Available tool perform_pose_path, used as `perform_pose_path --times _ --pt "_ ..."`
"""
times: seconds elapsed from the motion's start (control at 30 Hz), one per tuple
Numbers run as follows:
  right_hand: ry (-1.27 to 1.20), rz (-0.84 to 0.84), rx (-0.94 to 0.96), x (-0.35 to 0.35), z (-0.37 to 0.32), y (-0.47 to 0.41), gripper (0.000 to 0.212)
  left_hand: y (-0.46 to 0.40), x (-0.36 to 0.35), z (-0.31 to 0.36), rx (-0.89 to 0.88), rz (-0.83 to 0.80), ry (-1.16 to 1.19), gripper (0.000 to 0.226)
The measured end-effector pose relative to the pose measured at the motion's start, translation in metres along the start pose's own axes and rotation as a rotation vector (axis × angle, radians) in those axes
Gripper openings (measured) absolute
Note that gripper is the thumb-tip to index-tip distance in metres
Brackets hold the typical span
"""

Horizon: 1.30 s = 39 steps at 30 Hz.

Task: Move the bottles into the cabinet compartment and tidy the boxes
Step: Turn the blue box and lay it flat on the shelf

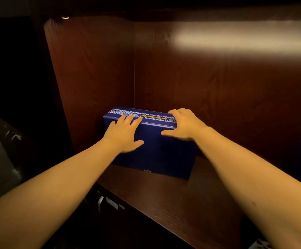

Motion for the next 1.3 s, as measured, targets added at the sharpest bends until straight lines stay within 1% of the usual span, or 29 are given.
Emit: perform_pose_path --times 0.1,0.17,0.23,0.3,0.43,0.57,0.7,0.77,0.83,0.9,0.97,1.07,1.17,1.23,1.27,1.3 --pt "0.079 -0.119 -0.045 -0.013 0.011 -0.021 0.115 0.000 -0.010 -0.004 -0.002 0.010 0.054 0.097" --pt "0.061 -0.202 -0.103 -0.023 0.021 -0.028 0.127 0.000 -0.016 -0.003 -0.002 0.015 0.115 0.098" --pt "0.017 -0.236 -0.140 -0.030 0.027 -0.031 0.135 -0.002 -0.020 -0.004 0.003 0.008 0.177 0.097" --pt "0.002 -0.236 -0.155 -0.030 0.029 -0.032 0.138 -0.004 -0.022 -0.005 -0.001 0.003 0.226 0.093" --pt "0.020 -0.210 -0.231 -0.027 0.030 -0.020 0.139 -0.009 -0.022 -0.008 -0.047 -0.010 0.276 0.088" --pt "0.073 -0.212 -0.373 -0.024 0.026 0.003 0.139 -0.017 -0.019 -0.009 -0.064 -0.066 0.278 0.081" --pt "0.097 -0.208 -0.543 -0.021 0.014 0.030 0.141 -0.017 -0.013 -0.005 0.071 -0.154 0.311 0.087" --pt "0.107 -0.195 -0.635 -0.019 0.005 0.046 0.142 -0.018 -0.010 0.003 0.140 -0.211 0.427 0.090" --pt "0.108 -0.197 -0.724 -0.018 -0.007 0.059 0.142 -0.022 -0.002 0.011 0.209 -0.232 0.542 0.087" --pt "0.115 -0.214 -0.790 -0.016 -0.021 0.070 0.146 -0.025 0.007 0.020 0.245 -0.265 0.581 0.085" --pt "0.124 -0.236 -0.814 -0.013 -0.035 0.079 0.149 -0.026 0.011 0.034 0.226 -0.365 0.592 0.085" --pt "0.145 -0.241 -0.811 -0.007 -0.054 0.095 0.146 -0.024 0.015 0.049 0.216 -0.507 0.658 0.087" --pt "0.143 -0.207 -0.808 0.001 -0.073 0.114 0.141 -0.026 0.014 0.060 0.144 -0.595 0.600 0.088" --pt "0.103 -0.178 -0.810 0.004 -0.089 0.127 0.138 -0.030 0.012 0.069 0.102 -0.628 0.589 0.095" --pt "0.071 -0.161 -0.807 0.004 -0.098 0.133 0.137 -0.032 0.011 0.071 0.110 -0.617 0.598 0.109" --pt "0.027 -0.141 -0.799 0.005 -0.107 0.138 0.134 -0.034 0.010 0.073 0.127 -0.600 0.604 0.127"
Point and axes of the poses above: each hand's wrist, its own y-axis away from the middle knuckle, its own x-axis out of the back of the hand, z = x × y, the point moved 8 cm from there along -y, towards the middle knuckle, and after that the axes turned 4 degrees about y, right-handed, at the moved point
